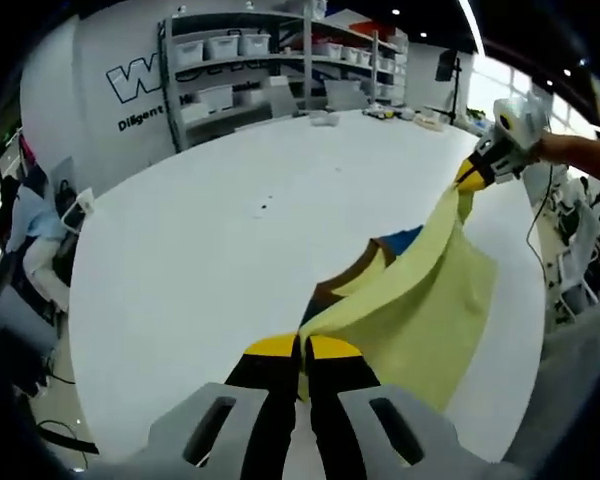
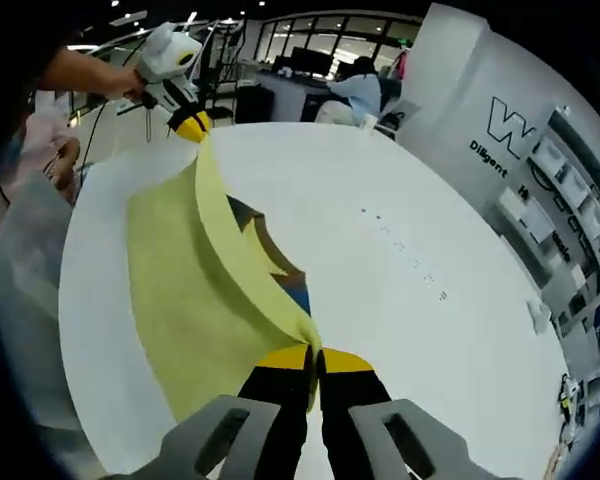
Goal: Fold the garment on the visible template until the final outline fits inside the template.
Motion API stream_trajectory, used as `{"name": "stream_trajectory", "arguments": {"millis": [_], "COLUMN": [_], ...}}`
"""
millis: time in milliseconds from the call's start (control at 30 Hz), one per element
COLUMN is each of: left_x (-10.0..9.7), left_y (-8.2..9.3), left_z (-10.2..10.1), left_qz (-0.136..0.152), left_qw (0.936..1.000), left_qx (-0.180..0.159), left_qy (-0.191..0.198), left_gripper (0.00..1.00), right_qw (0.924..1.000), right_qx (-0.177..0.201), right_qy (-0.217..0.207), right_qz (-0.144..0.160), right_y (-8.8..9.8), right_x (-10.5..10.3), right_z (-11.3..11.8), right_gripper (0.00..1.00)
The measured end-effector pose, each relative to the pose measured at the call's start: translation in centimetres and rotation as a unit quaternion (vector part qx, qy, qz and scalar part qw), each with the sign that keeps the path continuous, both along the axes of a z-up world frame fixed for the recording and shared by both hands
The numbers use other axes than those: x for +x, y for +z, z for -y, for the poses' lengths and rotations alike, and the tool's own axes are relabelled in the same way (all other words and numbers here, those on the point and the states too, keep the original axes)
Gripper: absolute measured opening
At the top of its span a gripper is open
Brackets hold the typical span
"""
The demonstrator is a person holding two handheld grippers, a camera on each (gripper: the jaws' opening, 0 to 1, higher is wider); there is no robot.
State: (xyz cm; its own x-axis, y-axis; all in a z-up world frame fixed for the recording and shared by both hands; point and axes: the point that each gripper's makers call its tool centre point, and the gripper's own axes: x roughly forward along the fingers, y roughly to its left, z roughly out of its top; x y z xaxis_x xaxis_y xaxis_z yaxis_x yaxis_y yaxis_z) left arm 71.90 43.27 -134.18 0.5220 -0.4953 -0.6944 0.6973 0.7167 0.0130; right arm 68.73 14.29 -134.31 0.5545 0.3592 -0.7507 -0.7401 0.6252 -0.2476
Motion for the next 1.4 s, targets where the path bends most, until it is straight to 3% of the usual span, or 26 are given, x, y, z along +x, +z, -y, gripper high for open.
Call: {"name": "stream_trajectory", "arguments": {"millis": [267, 467, 667, 733, 767, 1000, 1167, 1300, 1400], "left_x": [1.2, 1.7, 2.5, 2.7, 2.6, 3.4, 3.6, 3.6, 4.0], "left_y": [-1.4, -2.4, -2.1, -2.2, -2.5, -3.6, -4.4, -5.3, -5.3], "left_z": [-0.3, -0.6, -0.3, -0.2, -0.1, -0.1, -0.3, -0.4, -0.6], "left_qz": [-0.007, -0.033, -0.016, -0.025, -0.038, -0.044, -0.056, -0.057, -0.055], "left_qw": [0.9999, 0.9987, 0.9987, 0.9979, 0.9968, 0.996, 0.994, 0.995, 0.9937], "left_qx": [0.01, 0.0, -0.011, -0.023, -0.03, -0.032, -0.034, -0.016, -0.018], "left_qy": [0.008, 0.04, 0.047, 0.055, 0.063, 0.071, 0.088, 0.081, 0.096], "left_gripper": [0.02, 0.01, 0.01, 0.01, 0.01, 0.01, 0.01, 0.02, 0.02], "right_qw": [0.9999, 0.9991, 0.9982, 0.9978, 0.9975, 0.9955, 0.9975, 0.9976, 0.9966], "right_qx": [-0.002, 0.007, 0.015, 0.015, 0.016, 0.041, 0.023, 0.013, -0.04], "right_qy": [-0.014, -0.041, -0.055, -0.061, -0.065, -0.085, -0.067, -0.069, -0.067], "right_qz": [-0.003, -0.005, 0.019, 0.023, 0.022, 0.002, 0.003, 0.001, 0.026], "right_y": [-1.2, -2.1, -2.3, -2.5, -2.6, -3.7, -4.1, -4.8, -5.1], "right_x": [1.4, 2.1, 3.0, 3.2, 3.3, 3.3, 3.8, 4.2, 5.1], "right_z": [0.0, -0.1, -0.1, 0.3, 0.5, 1.1, 0.6, 0.7, 2.4], "right_gripper": [0.0, 0.0, 0.0, 0.0, 0.0, 0.0, 0.0, 0.0, 0.0]}}
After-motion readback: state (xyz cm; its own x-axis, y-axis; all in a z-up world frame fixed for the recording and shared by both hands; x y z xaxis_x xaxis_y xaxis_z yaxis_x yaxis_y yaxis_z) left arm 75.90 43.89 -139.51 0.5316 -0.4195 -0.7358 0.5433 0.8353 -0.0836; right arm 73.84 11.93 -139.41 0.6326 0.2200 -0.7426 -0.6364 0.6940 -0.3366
